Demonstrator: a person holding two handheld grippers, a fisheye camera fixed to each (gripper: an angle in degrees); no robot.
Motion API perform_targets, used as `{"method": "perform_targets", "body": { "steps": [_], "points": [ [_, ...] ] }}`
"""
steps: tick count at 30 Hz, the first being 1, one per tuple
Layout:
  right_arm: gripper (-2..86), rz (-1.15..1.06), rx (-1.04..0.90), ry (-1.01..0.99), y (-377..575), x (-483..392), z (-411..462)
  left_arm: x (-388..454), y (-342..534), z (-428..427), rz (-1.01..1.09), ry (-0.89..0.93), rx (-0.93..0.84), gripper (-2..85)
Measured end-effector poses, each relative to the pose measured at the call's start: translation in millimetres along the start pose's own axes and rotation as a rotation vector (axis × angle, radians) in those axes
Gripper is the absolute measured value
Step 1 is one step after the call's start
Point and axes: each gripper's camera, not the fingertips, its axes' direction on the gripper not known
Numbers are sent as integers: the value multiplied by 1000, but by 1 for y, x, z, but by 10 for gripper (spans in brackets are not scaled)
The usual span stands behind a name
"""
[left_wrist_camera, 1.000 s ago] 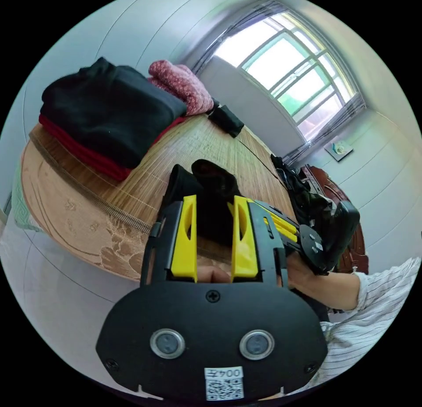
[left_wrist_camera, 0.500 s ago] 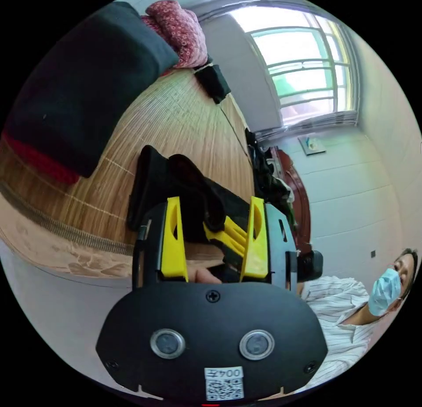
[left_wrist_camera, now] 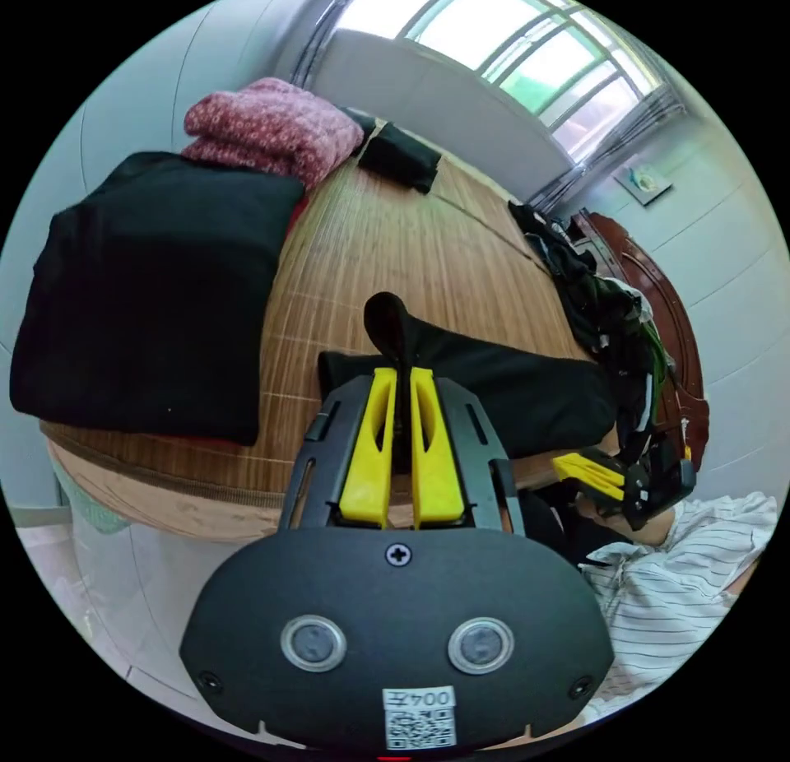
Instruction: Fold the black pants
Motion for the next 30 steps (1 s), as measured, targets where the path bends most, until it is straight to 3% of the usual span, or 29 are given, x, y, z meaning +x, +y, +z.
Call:
{"method": "perform_targets", "body": {
  "steps": [3, 7, 12, 15, 19, 22, 25, 30],
  "points": [
    [-7, 79, -67, -5, 23, 31, -28, -75, 49, 59, -81, -7, -133, 19],
    [-3, 122, -121, 39, 42, 73, -68, -133, 114, 48, -117, 27, -38, 22],
    [43, 247, -123, 44, 60, 136, -126, -214, 187, 74, -110, -90, -116, 31],
    [71, 343, -78, 52, 78, 181, -176, -271, 251, 55, -156, -45, -13, 45],
    [77, 431, -83, 243, 114, 242, -242, -341, 355, 12, -250, -106, 116, 55],
    [71, 543, -91, 355, 139, 293, -284, -338, 427, -5, -251, -129, 241, 41],
    [68, 651, -55, 410, 151, 345, -321, -291, 478, 28, -143, -60, 312, 30],
    [80, 719, -142, 383, 157, 418, -331, -282, 544, 154, -107, -273, 166, 14]
  ]
}}
